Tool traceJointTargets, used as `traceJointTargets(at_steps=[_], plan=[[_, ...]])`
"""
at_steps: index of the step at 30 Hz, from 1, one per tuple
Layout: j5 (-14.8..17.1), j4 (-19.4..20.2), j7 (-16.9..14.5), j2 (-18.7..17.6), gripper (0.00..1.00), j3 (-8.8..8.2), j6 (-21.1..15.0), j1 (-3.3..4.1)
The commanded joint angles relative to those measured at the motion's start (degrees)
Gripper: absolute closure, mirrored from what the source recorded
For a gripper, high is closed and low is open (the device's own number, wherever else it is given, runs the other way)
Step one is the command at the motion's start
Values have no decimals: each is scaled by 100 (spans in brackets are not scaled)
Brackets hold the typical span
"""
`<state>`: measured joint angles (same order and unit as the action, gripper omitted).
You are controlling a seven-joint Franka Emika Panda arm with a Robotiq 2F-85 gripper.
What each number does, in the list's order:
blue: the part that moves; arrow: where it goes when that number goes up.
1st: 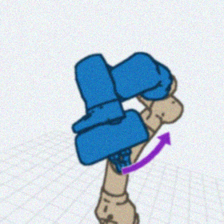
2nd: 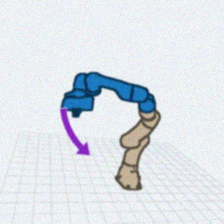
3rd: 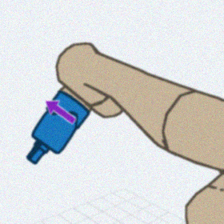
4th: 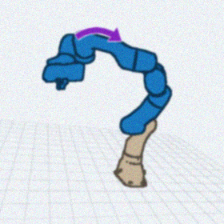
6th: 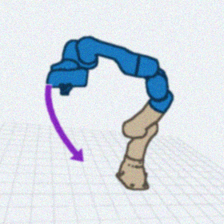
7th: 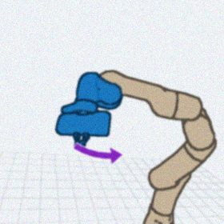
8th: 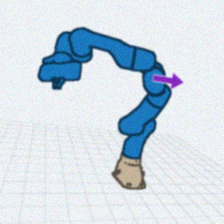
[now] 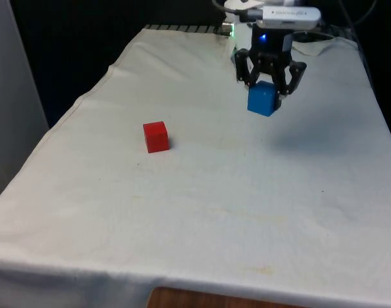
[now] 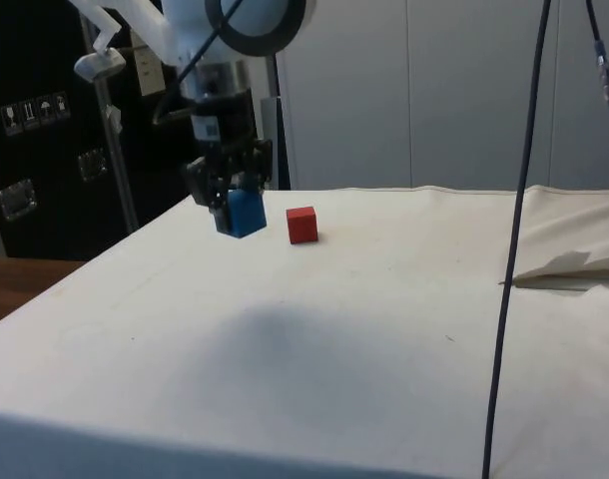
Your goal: Stack the two cubes.
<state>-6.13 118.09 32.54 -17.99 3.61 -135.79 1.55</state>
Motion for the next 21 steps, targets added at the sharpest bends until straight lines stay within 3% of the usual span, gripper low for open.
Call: traceJointTargets(at_steps=[1,8,10,15,16,17,21], plan=[[52,-11,-63,52,97,6,80,-29],[0,-23,-57,166,97,-69,195,0],[40,-17,-126,178,97,-86,218,-40],[52,-11,-206,178,97,-235,218,-46],[0,-17,-143,166,97,-241,201,-11],[52,-11,-229,178,97,-269,218,-52],[52,-6,-315,178,97,-390,212,-57]])
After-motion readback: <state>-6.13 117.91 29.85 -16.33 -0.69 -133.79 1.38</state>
